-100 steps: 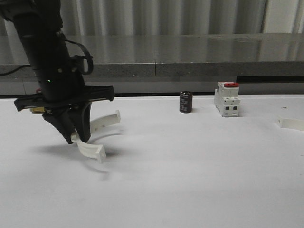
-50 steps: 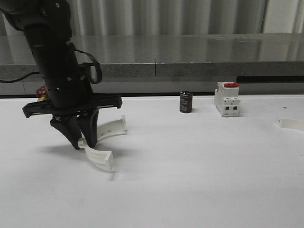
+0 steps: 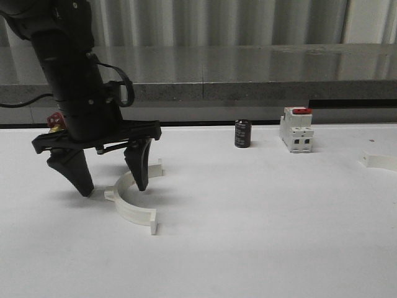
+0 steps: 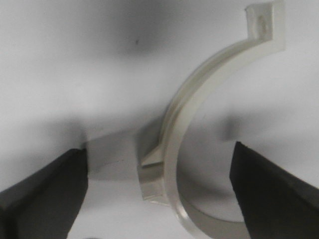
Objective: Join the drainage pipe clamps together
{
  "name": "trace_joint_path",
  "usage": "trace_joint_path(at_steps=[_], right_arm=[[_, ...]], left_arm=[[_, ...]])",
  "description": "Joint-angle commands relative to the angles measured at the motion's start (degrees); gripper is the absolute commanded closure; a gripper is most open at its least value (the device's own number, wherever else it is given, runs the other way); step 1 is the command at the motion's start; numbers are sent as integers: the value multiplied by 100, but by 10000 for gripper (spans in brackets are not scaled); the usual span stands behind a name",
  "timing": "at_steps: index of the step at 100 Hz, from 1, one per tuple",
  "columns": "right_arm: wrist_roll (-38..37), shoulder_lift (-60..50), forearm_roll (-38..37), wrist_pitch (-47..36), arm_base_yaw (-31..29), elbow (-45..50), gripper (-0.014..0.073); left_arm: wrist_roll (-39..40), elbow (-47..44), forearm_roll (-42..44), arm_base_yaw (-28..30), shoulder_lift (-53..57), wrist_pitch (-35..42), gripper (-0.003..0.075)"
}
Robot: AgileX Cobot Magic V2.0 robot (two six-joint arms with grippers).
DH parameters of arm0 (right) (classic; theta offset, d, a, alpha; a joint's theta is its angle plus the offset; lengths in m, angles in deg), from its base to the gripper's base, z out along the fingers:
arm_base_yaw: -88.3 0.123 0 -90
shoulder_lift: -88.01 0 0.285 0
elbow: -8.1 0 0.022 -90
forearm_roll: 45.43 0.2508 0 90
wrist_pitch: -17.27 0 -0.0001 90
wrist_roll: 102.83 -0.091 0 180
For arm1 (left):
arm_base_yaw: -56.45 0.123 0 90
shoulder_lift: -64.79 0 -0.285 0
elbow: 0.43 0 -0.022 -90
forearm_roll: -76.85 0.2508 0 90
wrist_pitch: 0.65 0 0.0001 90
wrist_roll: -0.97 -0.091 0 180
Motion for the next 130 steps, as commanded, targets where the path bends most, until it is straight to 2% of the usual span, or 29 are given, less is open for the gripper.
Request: trace_joint_path(at_steps=[1, 21, 45, 75, 92, 118, 130], right_arm=[[13, -101, -36, -440, -16, -94, 660], [13, -101, -36, -440, -16, -94, 660], [13, -101, -36, -440, -16, -94, 660], [13, -101, -36, -440, -16, -94, 660], [13, -101, -36, -687, -16, -94, 660], [13, -96, -36, -1389, -16, -94, 660], [13, -74, -36, -1258, -16, -106, 660]], left_arm=[[-126, 124, -67, -84, 535, 159, 132], [-129, 124, 528, -13, 1181, 223, 132], [-426, -308, 835, 700, 2227, 356, 134], [-819, -2154, 835, 2077, 3908, 1088, 136], [-819, -3308, 812, 2605, 5058, 1646, 136], [-819, -4669, 708, 2743, 6854, 1898, 142], [-819, -5138, 708, 2743, 7660, 1932, 244]])
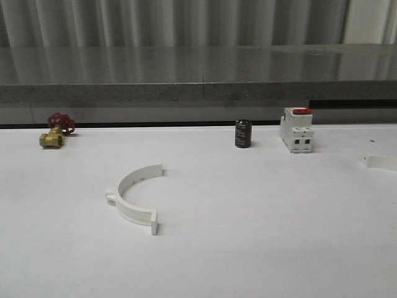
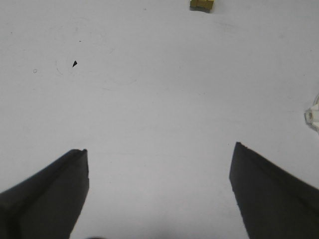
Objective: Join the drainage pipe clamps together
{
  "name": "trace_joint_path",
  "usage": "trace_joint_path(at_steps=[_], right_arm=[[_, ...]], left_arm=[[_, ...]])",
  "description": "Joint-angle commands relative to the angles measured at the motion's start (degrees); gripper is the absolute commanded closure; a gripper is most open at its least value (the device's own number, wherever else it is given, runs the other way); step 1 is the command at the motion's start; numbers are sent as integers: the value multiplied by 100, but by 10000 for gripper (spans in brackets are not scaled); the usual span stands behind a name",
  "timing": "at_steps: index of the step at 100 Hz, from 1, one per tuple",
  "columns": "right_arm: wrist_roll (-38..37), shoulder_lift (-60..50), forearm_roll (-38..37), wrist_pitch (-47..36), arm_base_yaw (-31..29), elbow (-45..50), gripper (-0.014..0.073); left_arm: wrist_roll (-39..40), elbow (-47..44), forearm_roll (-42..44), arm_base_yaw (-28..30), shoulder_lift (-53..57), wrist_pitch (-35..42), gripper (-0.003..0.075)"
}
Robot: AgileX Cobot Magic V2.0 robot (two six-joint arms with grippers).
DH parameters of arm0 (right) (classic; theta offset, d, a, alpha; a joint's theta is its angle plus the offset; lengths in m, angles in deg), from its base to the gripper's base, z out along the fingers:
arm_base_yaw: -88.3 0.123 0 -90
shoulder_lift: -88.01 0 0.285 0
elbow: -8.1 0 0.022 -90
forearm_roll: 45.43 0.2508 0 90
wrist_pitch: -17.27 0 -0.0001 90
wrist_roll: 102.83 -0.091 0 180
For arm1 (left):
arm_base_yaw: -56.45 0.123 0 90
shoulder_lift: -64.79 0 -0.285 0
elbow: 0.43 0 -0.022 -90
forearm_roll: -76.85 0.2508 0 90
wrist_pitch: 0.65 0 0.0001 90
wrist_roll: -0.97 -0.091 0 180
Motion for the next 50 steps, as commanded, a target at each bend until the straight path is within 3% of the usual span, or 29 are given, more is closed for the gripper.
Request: trace_joint_path(at_steps=[1, 27, 50], right_arm=[[13, -74, -36, -444, -16, -112, 660], [13, 19, -36, 368, -16, -876, 660], [13, 1464, -31, 2443, -16, -2534, 660]], left_arm=[[-6, -144, -59, -1, 557, 404, 263], [-6, -525, -59, -1, 1624, 404, 738], [-6, -525, -33, -1, 1687, 404, 741]])
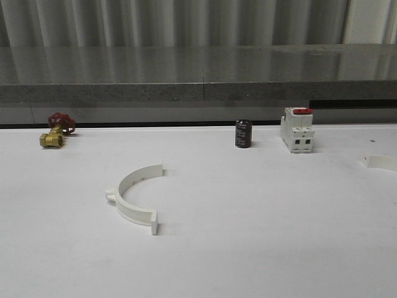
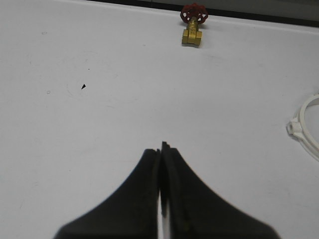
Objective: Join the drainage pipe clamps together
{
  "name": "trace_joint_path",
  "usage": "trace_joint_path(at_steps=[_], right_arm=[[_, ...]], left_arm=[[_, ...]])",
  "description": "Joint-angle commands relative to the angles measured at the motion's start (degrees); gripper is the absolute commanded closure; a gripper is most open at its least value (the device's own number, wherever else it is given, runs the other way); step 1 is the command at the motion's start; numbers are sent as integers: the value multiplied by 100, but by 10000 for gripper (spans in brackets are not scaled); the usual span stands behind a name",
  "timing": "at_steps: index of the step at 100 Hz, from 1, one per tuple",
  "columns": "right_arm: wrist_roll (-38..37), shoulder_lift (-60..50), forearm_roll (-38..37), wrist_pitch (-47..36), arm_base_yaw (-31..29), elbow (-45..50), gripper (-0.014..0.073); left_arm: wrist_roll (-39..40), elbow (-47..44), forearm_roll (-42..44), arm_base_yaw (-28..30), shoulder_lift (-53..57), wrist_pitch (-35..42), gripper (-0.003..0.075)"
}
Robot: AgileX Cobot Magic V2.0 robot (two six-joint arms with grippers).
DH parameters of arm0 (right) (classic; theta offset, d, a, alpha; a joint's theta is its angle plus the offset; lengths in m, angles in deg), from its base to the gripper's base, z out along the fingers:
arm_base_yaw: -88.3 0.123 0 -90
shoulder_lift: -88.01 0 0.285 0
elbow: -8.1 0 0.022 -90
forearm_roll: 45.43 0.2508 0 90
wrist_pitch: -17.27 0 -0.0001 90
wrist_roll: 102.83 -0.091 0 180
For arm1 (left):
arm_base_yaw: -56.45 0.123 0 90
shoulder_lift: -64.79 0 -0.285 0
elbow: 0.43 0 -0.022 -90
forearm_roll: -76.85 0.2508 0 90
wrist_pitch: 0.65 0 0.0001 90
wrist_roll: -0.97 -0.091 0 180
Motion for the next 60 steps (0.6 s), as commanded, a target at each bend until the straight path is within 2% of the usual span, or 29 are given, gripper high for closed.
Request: trace_joint_path(at_steps=[1, 15, 24, 36, 53, 60], right_arm=[[13, 772, -31, 636, -16, -939, 660], [13, 2179, -31, 2225, -16, -2271, 660], [13, 2976, -25, 2783, -16, -2938, 660], [13, 3779, 53, 2874, -16, -3537, 660], [13, 4567, 53, 2602, -16, -3742, 655], [13, 4817, 53, 2500, -16, -3742, 610]], left_arm=[[-6, 150, -33, -1, -19, 404, 741], [-6, 150, -33, -1, -19, 404, 741], [-6, 150, -33, -1, -19, 404, 741], [-6, 150, -33, -1, -19, 404, 741], [-6, 150, -33, -1, -19, 404, 741], [-6, 150, -33, -1, -19, 404, 741]])
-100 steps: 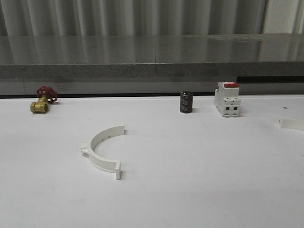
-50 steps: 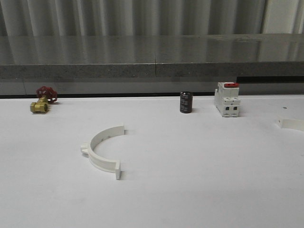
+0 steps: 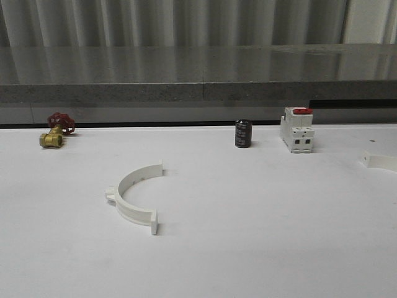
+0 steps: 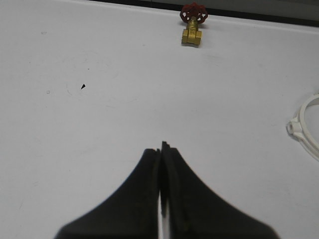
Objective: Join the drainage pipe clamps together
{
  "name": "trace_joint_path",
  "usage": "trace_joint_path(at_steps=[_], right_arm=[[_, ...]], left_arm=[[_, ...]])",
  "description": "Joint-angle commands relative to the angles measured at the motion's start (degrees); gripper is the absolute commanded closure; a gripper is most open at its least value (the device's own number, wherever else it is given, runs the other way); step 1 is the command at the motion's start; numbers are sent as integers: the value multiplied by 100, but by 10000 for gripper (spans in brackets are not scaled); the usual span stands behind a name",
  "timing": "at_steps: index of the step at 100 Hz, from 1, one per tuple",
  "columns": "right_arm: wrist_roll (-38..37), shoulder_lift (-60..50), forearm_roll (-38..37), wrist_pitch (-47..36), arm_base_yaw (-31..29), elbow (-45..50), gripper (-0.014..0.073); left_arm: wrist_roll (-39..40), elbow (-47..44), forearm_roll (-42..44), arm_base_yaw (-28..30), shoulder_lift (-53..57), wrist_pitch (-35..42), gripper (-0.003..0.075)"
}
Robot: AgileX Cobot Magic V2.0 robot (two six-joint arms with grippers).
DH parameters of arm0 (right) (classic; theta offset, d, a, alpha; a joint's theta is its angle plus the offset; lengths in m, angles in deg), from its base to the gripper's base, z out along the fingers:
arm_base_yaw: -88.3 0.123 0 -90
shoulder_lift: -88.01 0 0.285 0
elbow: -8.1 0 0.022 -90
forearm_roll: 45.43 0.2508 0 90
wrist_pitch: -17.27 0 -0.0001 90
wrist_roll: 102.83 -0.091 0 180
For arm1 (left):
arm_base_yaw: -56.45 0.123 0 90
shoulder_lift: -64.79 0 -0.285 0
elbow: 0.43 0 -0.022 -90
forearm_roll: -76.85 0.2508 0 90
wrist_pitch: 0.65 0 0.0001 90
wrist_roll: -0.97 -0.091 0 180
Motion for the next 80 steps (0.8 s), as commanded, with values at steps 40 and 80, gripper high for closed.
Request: trace_joint_path(at_steps=[40, 80], right_arm=[[13, 1341, 32, -692, -16, -209, -31], [188, 3393, 103, -728, -439, -1264, -29]], left_arm=[[-6, 150, -33, -1, -19, 404, 741], [-6, 150, -33, -1, -19, 404, 741]])
